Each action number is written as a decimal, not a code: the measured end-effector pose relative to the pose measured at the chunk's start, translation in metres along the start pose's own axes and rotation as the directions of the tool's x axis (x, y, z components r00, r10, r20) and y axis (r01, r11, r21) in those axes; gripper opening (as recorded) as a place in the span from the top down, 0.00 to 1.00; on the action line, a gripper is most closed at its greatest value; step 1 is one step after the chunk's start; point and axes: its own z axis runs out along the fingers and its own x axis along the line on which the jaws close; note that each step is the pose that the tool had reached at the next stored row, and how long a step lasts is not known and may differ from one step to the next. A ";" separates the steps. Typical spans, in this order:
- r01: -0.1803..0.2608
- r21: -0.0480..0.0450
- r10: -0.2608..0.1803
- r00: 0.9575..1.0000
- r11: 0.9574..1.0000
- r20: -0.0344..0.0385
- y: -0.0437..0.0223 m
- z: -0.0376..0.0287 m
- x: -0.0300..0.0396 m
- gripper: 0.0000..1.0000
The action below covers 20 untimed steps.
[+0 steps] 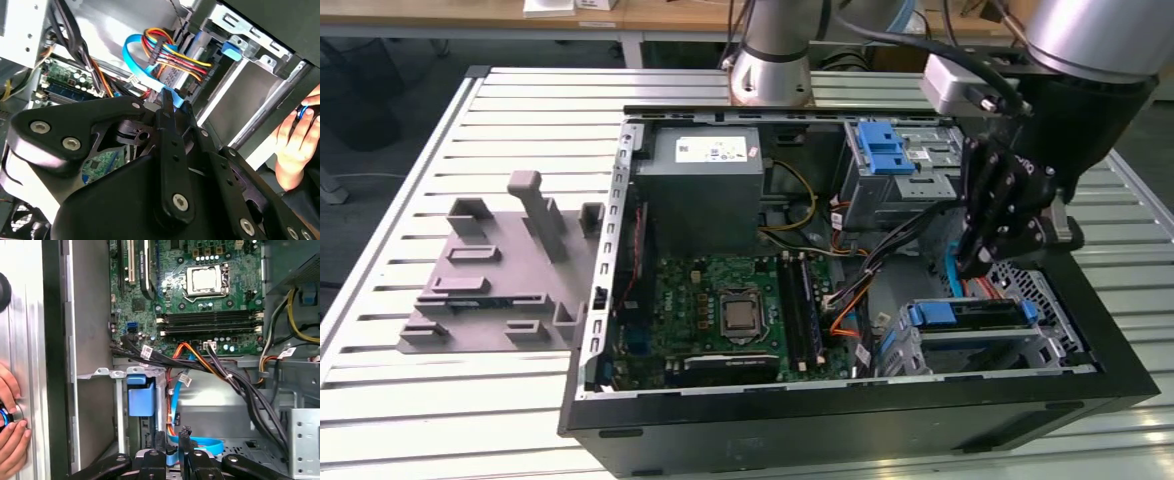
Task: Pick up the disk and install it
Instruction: 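Insert the second disk wire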
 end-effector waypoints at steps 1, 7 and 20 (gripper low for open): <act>0.000 0.000 0.000 1.000 1.000 0.000 -0.0002 0.0009 0.0021 0.75; 0.001 0.001 -0.001 1.000 1.000 0.000 -0.0004 0.0071 0.0057 0.75; 0.002 0.002 -0.002 0.999 1.000 0.039 -0.0007 0.0118 0.0127 0.84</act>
